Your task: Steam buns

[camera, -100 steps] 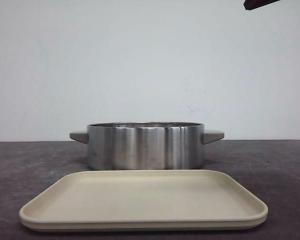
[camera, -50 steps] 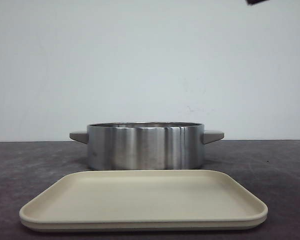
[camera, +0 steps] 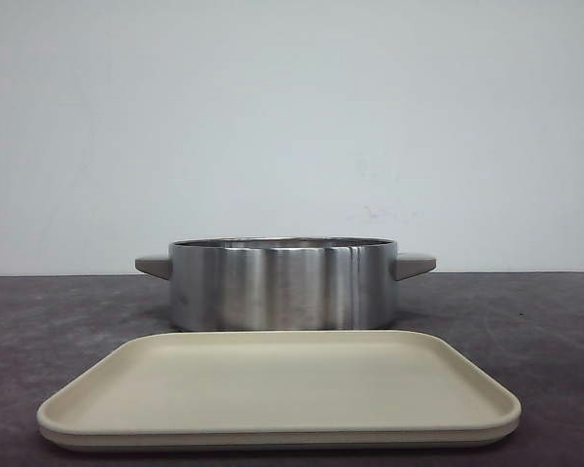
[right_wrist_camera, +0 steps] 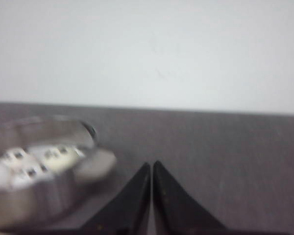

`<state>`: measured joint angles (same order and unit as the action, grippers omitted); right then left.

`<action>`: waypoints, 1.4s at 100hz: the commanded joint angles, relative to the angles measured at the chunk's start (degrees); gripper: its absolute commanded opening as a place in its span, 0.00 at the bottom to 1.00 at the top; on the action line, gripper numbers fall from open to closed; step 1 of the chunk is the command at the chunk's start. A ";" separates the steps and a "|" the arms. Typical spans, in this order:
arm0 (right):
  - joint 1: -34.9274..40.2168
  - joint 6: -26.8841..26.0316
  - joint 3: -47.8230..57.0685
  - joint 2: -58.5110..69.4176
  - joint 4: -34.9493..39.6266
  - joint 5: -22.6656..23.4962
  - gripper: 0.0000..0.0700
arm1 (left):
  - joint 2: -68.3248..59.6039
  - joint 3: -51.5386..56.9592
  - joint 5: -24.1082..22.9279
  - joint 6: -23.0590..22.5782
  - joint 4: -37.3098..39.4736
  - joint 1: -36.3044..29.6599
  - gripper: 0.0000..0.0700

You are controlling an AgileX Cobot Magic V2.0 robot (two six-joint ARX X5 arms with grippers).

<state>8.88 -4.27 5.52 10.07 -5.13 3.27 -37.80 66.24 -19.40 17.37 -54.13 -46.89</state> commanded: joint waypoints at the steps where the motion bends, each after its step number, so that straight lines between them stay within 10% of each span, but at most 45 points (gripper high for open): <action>1: -0.85 0.61 -1.95 -1.97 -0.59 0.17 0.00 | -0.31 0.63 -0.26 0.20 0.57 -0.52 0.00; 30: -2.12 0.59 -4.85 -8.70 15.82 -0.74 0.00 | -0.31 0.63 -0.26 0.20 0.57 -0.52 0.00; 44: -3.32 2.36 -4.81 -9.86 15.28 -6.75 0.00 | -0.31 0.66 -0.26 0.20 0.57 -0.52 0.00; 140: -4.26 3.45 -4.81 -9.86 14.16 -5.75 0.00 | -0.31 0.66 -0.26 0.22 0.57 -0.52 0.00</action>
<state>4.54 -1.28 0.93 0.14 9.67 -2.57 -37.80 66.24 -19.40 17.37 -54.13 -46.92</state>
